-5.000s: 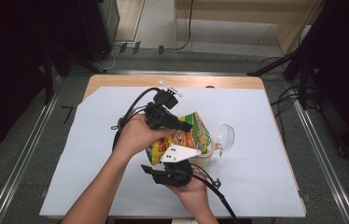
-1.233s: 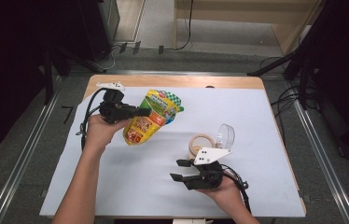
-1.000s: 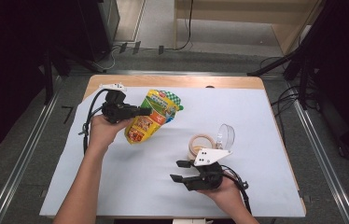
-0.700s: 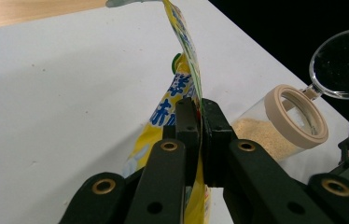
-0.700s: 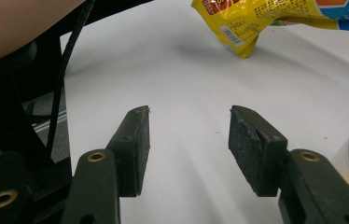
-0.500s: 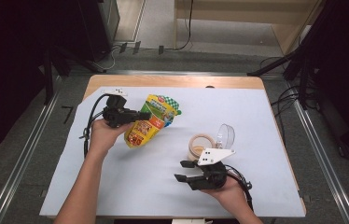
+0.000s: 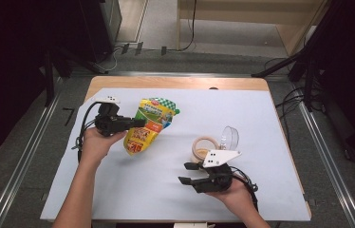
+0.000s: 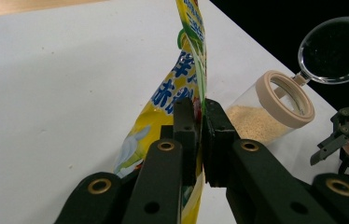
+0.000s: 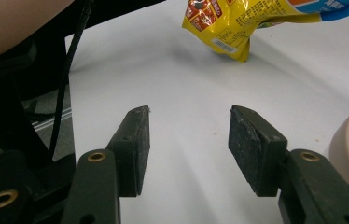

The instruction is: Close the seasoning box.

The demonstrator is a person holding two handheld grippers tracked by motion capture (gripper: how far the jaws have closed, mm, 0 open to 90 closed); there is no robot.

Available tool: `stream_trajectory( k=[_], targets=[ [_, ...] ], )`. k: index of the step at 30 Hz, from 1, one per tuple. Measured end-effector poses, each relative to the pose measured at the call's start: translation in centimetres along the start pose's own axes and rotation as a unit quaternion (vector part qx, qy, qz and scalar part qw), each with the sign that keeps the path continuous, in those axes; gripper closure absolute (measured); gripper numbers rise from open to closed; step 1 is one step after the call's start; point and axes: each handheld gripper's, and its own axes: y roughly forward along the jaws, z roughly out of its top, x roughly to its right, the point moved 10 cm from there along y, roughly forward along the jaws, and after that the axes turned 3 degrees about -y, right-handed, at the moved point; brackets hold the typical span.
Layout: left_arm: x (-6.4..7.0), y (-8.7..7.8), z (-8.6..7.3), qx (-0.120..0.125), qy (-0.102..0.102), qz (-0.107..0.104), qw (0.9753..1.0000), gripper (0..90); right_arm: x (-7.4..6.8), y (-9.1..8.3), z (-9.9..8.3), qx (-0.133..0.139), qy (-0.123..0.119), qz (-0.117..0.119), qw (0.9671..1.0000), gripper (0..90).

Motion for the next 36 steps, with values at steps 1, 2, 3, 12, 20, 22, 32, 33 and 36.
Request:
stream_trajectory(
  k=[1, 2, 3, 12, 20, 22, 32, 33, 36],
  targets=[
    [0.0, -0.1, -0.1, 0.0, -0.001, 0.0, 1.0, 86.1, 0.0, 0.0, 0.1, 0.001, -0.001, 0.0, 1.0, 49.8],
    [0.0, -0.3, -0.2, 0.0, -0.001, -0.001, 1.0, 86.1, 0.0, 0.0, 0.1, 0.001, -0.002, -0.001, 1.0, 49.8],
    [0.0, -0.5, -0.4, 0.0, -0.002, 0.0, 1.0, 86.1, 0.0, -0.1, 0.1, 0.0, -0.002, -0.001, 1.0, 49.9],
    [-0.5, -2.2, -1.6, 0.01, -0.021, 0.004, 0.9997, 85.0, 0.2, -0.4, -0.2, -0.008, -0.004, -0.007, 0.9999, 49.3],
    [-0.7, -3.3, -3.0, 0.003, -0.02, 0.004, 0.9998, 83.0, 0.2, -0.3, -0.5, -0.02, -0.009, -0.012, 0.9997, 49.2],
    [-0.7, -3.5, -3.3, -0.002, -0.017, 0.003, 0.9999, 82.3, 0.2, -0.2, -0.5, -0.022, -0.011, -0.013, 0.9996, 49.2],
    [-0.4, -4.0, -3.3, 0.005, -0.011, -0.009, 0.9999, 71.6, 0.3, -0.3, -0.6, -0.025, -0.014, -0.016, 0.9995, 49.2],
    [-0.3, -4.2, -3.1, 0.008, -0.012, -0.012, 0.9998, 68.4, 0.4, -0.3, -0.6, -0.025, -0.014, -0.017, 0.9995, 49.2],
    [-0.1, -4.6, -2.8, 0.01, -0.004, -0.004, 0.9999, 64.8, 0.5, -0.4, -0.6, -0.026, -0.013, -0.018, 0.9994, 49.3]
  ],
)
